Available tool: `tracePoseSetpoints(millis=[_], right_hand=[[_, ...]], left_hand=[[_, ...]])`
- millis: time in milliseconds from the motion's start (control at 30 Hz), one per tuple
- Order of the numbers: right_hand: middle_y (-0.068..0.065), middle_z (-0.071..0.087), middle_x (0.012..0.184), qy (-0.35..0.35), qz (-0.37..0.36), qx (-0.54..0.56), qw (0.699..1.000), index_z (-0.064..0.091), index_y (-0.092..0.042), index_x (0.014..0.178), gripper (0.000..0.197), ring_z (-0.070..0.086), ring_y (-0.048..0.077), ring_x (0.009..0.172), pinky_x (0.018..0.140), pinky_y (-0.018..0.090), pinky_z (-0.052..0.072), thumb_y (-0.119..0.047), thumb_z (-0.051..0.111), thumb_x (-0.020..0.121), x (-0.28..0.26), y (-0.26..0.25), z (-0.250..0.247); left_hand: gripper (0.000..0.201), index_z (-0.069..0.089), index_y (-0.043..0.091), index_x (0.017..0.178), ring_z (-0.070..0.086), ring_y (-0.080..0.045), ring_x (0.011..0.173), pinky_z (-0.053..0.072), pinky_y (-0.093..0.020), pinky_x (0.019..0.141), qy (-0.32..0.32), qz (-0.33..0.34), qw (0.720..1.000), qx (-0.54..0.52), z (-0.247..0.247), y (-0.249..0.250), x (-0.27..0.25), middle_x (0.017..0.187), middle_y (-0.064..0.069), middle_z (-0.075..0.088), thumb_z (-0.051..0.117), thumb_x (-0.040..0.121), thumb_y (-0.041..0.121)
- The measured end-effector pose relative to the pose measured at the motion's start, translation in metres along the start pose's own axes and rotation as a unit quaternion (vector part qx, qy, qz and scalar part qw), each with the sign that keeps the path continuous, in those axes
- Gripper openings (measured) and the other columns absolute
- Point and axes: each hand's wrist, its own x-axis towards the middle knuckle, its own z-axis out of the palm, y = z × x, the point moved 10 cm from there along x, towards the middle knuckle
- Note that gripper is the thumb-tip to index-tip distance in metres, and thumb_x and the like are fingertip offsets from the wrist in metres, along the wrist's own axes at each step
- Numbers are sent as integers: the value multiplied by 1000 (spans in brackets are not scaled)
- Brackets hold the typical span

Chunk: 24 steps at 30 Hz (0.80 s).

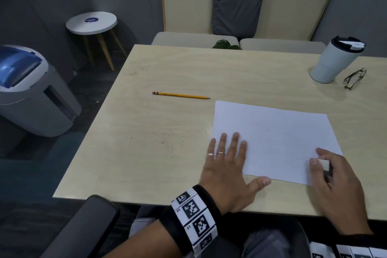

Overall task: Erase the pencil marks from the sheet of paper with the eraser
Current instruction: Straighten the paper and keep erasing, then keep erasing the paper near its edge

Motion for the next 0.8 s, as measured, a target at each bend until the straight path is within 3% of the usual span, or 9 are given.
tracePoseSetpoints(millis=[133, 233, 300, 433, 500, 567, 633, 700, 800], right_hand=[[-7, 63, 141, -3, 10, -5, 1000, 60, -20, 122, 36, 67, 31, 92, 87, 47, 50, -50, 50, 103, 1, 4, 0], [-10, 62, 138, -2, 6, -5, 1000, 60, -20, 122, 39, 66, 29, 91, 88, 48, 51, -52, 50, 101, 0, 3, 0], [-6, 63, 141, -7, 10, -7, 1000, 60, -20, 120, 25, 66, 29, 94, 90, 49, 52, -41, 56, 108, 1, 5, 1], [-6, 64, 140, -5, 4, -9, 1000, 61, -16, 124, 28, 64, 23, 95, 91, 44, 51, -39, 56, 108, 1, 7, 1], [-10, 65, 134, -1, 6, 2, 1000, 63, -18, 125, 34, 63, 14, 92, 88, 34, 47, -44, 54, 106, 1, 7, -1], [-9, 72, 124, 18, 20, 39, 999, 67, -23, 121, 27, 61, 3, 80, 78, 22, 44, -43, 58, 106, 3, 13, -8], [-3, 76, 115, 47, 41, 97, 993, 70, -25, 116, 17, 59, 6, 70, 68, 16, 45, -38, 63, 108, 3, 19, -16], [5, 76, 108, 91, 60, 147, 983, 70, -27, 107, 5, 60, 8, 71, 67, 14, 48, -29, 66, 106, 1, 21, -30], [17, 70, 87, 129, 60, 158, 977, 71, -26, 98, 10, 57, 8, 69, 64, 15, 48, -17, 72, 101, -4, 16, -50]], left_hand=[[114, -24, -2, 158, -37, -48, 150, -25, -60, 121, 9, -171, 985, 3, -10, -42, -8, 163, -27, -36, -2, 90, 87], [105, -27, 8, 160, -42, -37, 150, -24, -58, 122, 36, -92, 994, -43, -11, -25, -1, 164, -13, -41, 3, 94, 85], [98, -26, 17, 162, -44, -30, 149, -23, -55, 124, 29, -35, 998, -47, -7, -13, 1, 167, -4, -40, 5, 96, 83], [106, -25, 2, 159, -34, -48, 151, -25, -61, 121, 12, -161, 987, -9, -12, -48, -12, 163, -24, -36, -5, 93, 82], [102, -25, 5, 160, -37, -44, 151, -23, -59, 123, 38, -94, 994, -27, -17, -28, -11, 163, -20, -40, -3, 94, 79], [94, -25, 13, 162, -43, -31, 150, -19, -53, 126, 49, 45, 997, -51, -11, 11, -11, 163, -7, -45, 6, 101, 76], [89, -19, 19, 165, -39, -23, 153, -12, -53, 129, 55, 143, 987, -44, 1, 37, -15, 168, 3, -37, 12, 104, 76], [87, 1, 20, 169, -24, -26, 160, 0, -55, 129, 86, 170, 981, -25, 8, 39, -17, 175, 2, -16, 15, 104, 76], [83, 19, 19, 168, -3, -30, 163, 9, -53, 126, 108, 173, 978, -42, 14, 35, -21, 177, -1, 4, 21, 106, 74]])
